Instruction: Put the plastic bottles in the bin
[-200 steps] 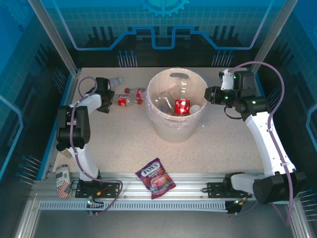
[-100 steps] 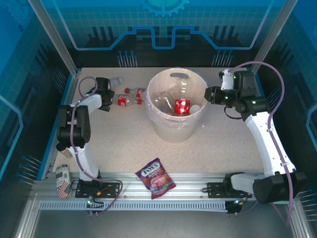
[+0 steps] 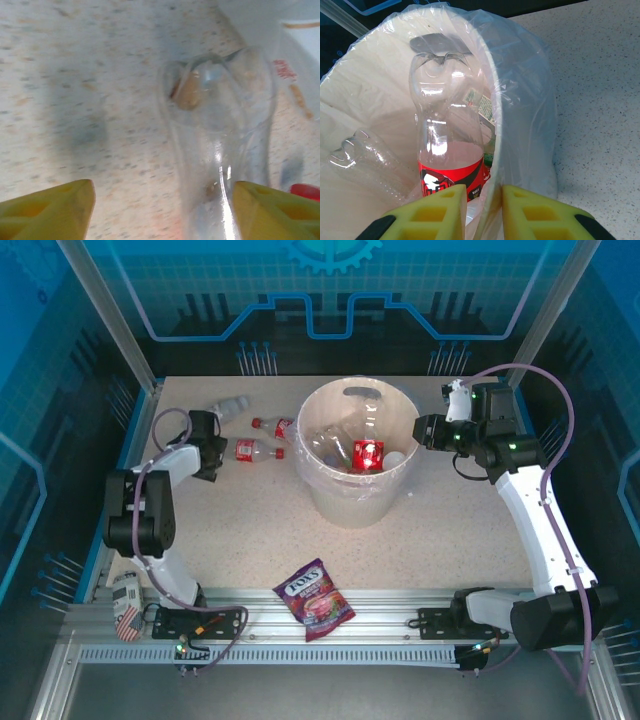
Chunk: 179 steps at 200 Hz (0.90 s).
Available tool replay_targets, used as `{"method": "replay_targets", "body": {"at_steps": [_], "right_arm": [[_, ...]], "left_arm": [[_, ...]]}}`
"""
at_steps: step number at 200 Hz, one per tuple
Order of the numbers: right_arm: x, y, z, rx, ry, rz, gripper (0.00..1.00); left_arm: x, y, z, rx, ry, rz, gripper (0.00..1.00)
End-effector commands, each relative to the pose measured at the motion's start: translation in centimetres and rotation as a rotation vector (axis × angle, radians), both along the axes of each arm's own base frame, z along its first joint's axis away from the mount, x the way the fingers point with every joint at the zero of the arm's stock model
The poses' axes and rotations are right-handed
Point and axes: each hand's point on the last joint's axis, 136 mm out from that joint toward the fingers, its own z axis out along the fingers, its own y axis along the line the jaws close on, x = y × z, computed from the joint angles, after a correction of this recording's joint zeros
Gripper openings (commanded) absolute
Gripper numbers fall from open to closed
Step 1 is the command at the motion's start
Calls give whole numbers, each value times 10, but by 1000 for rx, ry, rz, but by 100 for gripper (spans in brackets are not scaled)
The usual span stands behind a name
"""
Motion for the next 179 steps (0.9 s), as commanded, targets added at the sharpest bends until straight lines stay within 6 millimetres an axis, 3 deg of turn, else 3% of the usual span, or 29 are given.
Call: {"method": "replay_targets", "body": {"at_steps": [1,24,98,132,179], "right_arm": [[-8,13,-9,-4,46,60,25],[-6,14,-10,-1,48,65,25],[-5,13,-12,-3,56,61,25],[-6,13,-11,-2,54,60,25],[-6,13,-11,-2,56,57,25]], "left_arm": [[-17,7,0,24,43,-12,85],[-8,2,-4,2,20,-30,99],[26,-1,-17,-29,32,-48,99],[33,-5,-35,-65,66,-34,91],[20,-1,-41,-53,85,3,71]]}}
